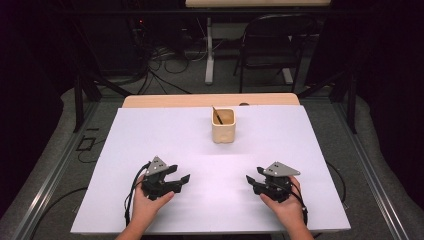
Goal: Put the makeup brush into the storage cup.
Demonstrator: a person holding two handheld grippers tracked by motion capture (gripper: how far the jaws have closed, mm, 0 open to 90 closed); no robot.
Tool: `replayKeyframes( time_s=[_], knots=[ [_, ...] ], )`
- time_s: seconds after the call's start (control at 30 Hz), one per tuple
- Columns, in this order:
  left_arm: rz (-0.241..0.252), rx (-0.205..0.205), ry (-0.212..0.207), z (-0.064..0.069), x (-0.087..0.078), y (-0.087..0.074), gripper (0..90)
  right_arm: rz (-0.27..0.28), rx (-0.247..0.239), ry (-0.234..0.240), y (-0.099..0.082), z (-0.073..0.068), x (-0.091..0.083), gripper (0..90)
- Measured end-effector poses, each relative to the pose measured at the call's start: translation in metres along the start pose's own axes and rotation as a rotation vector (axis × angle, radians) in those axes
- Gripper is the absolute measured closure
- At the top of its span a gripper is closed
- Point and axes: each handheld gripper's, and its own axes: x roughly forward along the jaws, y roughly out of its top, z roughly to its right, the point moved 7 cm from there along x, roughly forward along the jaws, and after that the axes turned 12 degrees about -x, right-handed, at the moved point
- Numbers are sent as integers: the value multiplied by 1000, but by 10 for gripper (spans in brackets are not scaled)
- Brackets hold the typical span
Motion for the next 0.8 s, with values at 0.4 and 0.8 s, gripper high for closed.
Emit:
replayKeyframes(
  time_s=[0.4, 0.8],
  knots=[
    [-3, 2, 3, -1, 1, -1, 365, 8, 30, -19, -4, 5, 1, 469],
    [-4, 2, 0, 0, 1, -1, 365, -10, 22, -9, -6, 3, 3, 469]
  ],
)
